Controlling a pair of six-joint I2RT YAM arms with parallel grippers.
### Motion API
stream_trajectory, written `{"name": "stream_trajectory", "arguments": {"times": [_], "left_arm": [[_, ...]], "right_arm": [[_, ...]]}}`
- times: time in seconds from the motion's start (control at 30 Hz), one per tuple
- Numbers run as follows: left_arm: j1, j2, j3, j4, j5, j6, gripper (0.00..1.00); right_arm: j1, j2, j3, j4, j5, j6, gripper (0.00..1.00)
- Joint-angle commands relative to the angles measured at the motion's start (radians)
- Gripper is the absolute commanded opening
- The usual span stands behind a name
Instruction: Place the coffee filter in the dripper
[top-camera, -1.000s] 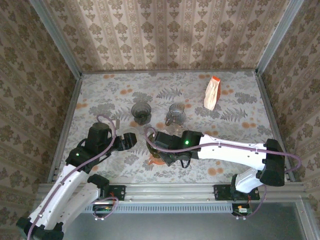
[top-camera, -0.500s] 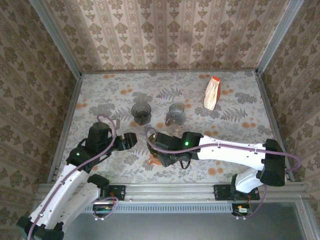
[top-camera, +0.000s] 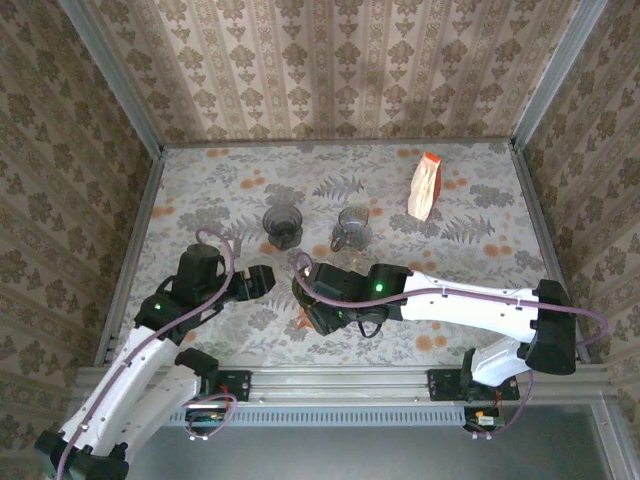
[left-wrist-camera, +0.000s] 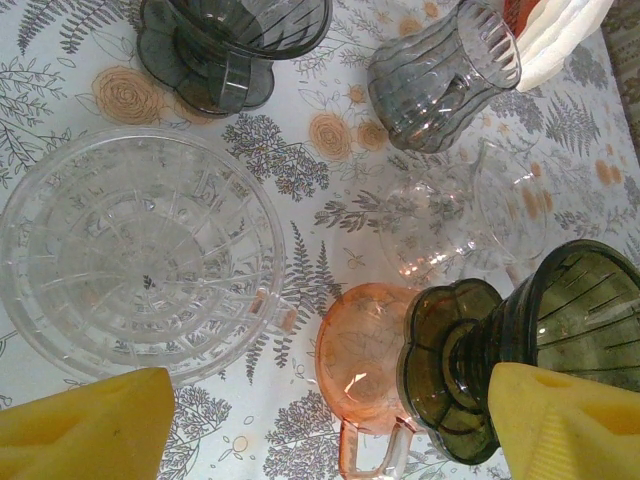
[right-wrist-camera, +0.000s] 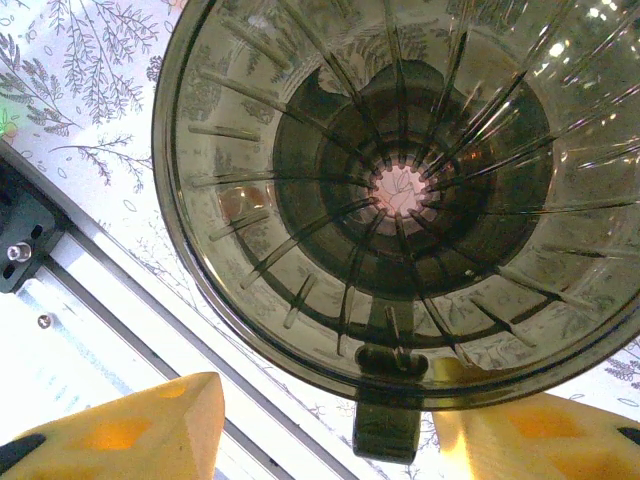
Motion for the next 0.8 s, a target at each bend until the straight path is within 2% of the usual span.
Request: {"name": "stream_trajectory", "arguments": {"times": [0.0, 0.2, 0.5, 0.53, 0.57, 0.7, 0.77], "left_arm": [[0.010, 0.000, -0.010, 0.018, 0.019, 0.008, 0.84], [0.010, 0.001, -0.013, 0.022, 0.028, 0.006, 0.84], [0.012, 0.000, -0.013, 0.020, 0.029, 0.002, 0.86], [0.012, -0.002, -0.012, 0.019, 0.029, 0.002, 0.96], [0.012, -0.004, -0.010, 0.019, 0.027, 0.002, 1.00], [0.012, -0.022, 0.000, 0.022, 0.023, 0.005, 1.00], [0.012, -0.032, 0.010, 0.019, 0.012, 0.006, 1.00]], "right_arm": [[-0.006, 0.010, -0.016, -0.023, -0.007, 0.027, 0.58], [-0.003, 0.004, -0.041, 0.012, -0.026, 0.054, 0.58], [0.012, -0.021, -0.044, 0.008, 0.023, 0.053, 0.74], [0.013, -0.029, -0.043, 0.008, 0.031, 0.050, 0.75], [0.013, -0.039, -0.042, 0.010, 0.040, 0.048, 0.76], [0.013, -0.100, -0.051, 0.015, 0.071, 0.041, 0.84], [0.013, -0.133, -0.063, 0.016, 0.093, 0.042, 0.85]]}}
